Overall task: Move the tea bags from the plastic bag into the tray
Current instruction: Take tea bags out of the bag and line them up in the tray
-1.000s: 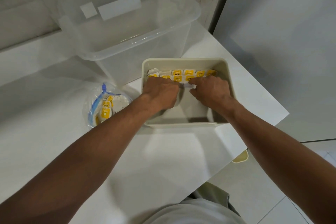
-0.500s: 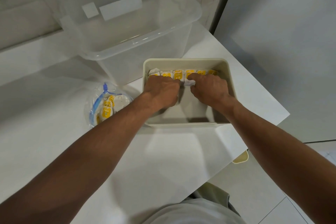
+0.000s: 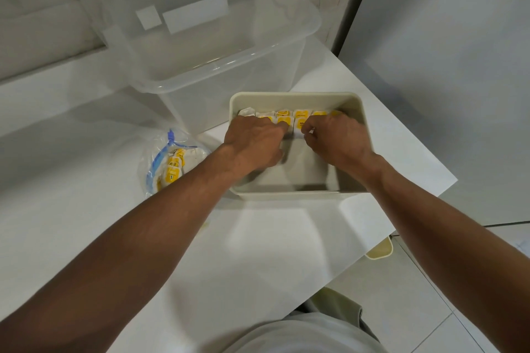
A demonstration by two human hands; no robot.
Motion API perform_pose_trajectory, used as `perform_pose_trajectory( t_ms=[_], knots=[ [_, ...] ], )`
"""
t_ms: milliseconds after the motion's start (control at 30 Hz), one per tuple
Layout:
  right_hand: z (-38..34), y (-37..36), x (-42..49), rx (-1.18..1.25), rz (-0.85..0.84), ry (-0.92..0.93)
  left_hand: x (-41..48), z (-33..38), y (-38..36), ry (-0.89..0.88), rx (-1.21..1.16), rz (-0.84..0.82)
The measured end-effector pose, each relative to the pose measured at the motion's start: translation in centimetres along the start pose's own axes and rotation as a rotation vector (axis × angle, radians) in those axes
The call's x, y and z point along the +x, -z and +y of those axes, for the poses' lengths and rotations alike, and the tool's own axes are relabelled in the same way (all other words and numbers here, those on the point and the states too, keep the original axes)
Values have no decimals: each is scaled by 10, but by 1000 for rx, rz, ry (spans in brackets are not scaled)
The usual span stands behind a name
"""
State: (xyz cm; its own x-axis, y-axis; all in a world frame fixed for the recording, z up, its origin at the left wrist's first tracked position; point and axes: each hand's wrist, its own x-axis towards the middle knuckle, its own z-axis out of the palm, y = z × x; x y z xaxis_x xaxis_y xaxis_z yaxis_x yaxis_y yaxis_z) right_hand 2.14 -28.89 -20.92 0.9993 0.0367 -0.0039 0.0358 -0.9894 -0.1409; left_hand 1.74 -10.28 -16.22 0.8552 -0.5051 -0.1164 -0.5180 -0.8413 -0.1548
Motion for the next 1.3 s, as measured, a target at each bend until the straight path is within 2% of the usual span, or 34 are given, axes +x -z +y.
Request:
perform_pose_trajectory(
  t_ms=[200, 467, 700, 833, 1000, 1133, 1300],
  knots=[
    [-5, 8, -8, -38, 41, 19, -7, -7, 0, 37, -85, 19],
    [-11, 14, -11, -92, -79, -17, -28, -20, 5, 73, -172, 112],
    [-13, 6, -3, -182, 29, 2, -45, -47, 10, 167, -267, 182],
    [-15, 10, 13, -131, 14, -46, -64, -69, 14, 227, -327, 195],
    [-19, 3, 18, -213, 113, 48, -82, -78, 14, 280, -429, 192],
    [-21, -2, 19, -224, 141, 56, -70, -56, 12, 146, -477, 139],
    [-23, -4, 21, -67, 69, 26, -23, -20, 3, -11, -192, 76]
  ],
)
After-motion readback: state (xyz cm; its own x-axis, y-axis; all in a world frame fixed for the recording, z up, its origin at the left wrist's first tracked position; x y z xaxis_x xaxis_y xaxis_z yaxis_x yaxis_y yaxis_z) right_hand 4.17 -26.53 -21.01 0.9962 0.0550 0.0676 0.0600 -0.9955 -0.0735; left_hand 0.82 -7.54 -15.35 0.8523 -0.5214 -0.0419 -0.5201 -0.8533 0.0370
